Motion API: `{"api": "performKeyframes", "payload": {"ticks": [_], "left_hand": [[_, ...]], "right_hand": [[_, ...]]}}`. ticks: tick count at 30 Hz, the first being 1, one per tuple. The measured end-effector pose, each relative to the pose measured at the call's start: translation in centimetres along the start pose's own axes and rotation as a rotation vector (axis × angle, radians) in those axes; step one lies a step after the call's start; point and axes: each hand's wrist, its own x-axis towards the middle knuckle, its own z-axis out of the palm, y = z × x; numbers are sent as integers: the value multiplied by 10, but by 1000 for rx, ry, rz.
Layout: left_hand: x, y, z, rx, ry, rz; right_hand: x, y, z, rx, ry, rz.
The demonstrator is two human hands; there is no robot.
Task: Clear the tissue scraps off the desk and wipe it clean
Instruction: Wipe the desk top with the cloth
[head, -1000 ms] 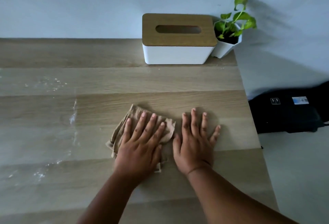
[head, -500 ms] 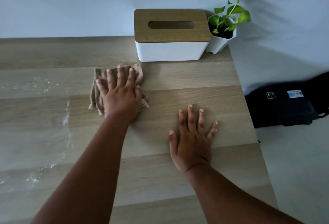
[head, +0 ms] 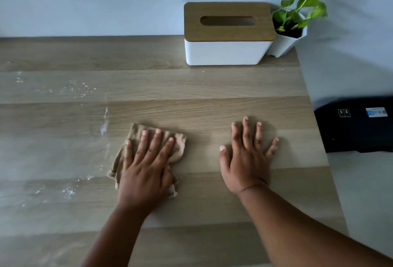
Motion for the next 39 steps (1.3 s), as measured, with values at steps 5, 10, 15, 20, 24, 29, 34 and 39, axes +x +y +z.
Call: {"api": "performKeyframes", "payload": {"ticks": [5,10,15,20,24,29,34,39], "left_hand": [[93,-8,-3,20,-52,-355],[146,32,3,-6,-48,-262],[72,76,11,-31,-56,103],[-35,75,18,-29,-22,120],[-70,48,14,-33,24,68],[-21,57,11,13,-19,-288],[62,80,11,-15,-63,-335],[52,85,16,-6,-59,-200]], "right_hand": [[-1,0,2,17,37,-1],[-1,-1,1,-3,11,10],[0,-1,-1,6,6,4],[0,-3,0,19,-1,15],[-1,-1,0,25,6,19],[1,-1,1,21,-4,16],[0,0,2,27,26,11],[2,0,4,22,20,4]]}}
